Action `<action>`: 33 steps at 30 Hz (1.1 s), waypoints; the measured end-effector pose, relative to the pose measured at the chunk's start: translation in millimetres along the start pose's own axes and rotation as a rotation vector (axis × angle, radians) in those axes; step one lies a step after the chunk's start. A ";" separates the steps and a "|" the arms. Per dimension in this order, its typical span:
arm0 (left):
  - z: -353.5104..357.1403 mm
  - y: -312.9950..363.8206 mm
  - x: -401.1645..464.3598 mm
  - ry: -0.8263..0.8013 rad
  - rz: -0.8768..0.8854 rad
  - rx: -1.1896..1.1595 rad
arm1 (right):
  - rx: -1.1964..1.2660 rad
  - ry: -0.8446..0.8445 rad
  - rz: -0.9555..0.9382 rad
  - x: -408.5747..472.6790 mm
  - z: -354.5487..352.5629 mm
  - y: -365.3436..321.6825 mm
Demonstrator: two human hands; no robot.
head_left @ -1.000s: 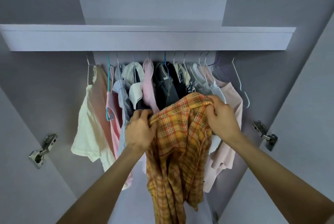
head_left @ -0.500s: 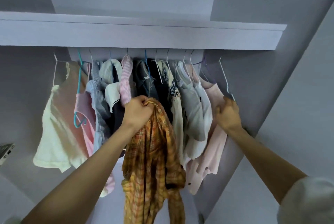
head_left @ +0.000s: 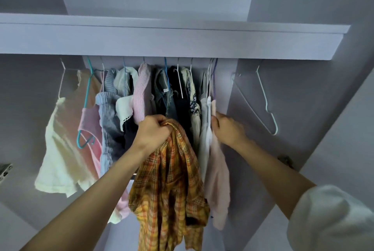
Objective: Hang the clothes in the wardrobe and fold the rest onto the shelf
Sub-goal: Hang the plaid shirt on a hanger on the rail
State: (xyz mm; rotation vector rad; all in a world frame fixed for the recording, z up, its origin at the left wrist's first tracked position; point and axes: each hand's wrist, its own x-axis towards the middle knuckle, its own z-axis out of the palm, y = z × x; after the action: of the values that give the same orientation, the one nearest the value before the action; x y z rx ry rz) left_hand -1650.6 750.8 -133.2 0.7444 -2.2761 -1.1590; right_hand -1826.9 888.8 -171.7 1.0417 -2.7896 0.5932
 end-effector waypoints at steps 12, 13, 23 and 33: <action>12.2 6.3 2.8 -0.055 0.018 -0.019 | -0.061 0.332 0.457 20.5 -22.5 73.8; 12.5 7.1 3.7 -0.056 0.025 -0.016 | -0.065 0.331 0.473 23.8 -21.1 73.7; 9.7 11.2 7.8 -0.055 0.071 0.121 | 0.328 0.243 0.580 53.3 -18.8 66.5; 6.2 -2.5 -6.6 -0.156 0.073 0.272 | 0.477 0.397 0.474 0.1 -25.6 42.8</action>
State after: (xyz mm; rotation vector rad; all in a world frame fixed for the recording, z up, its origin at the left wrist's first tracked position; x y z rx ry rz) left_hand -1649.0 757.4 -139.8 0.6830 -2.6040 -0.9124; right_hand -1855.7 928.4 -161.9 0.2347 -2.5754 1.3948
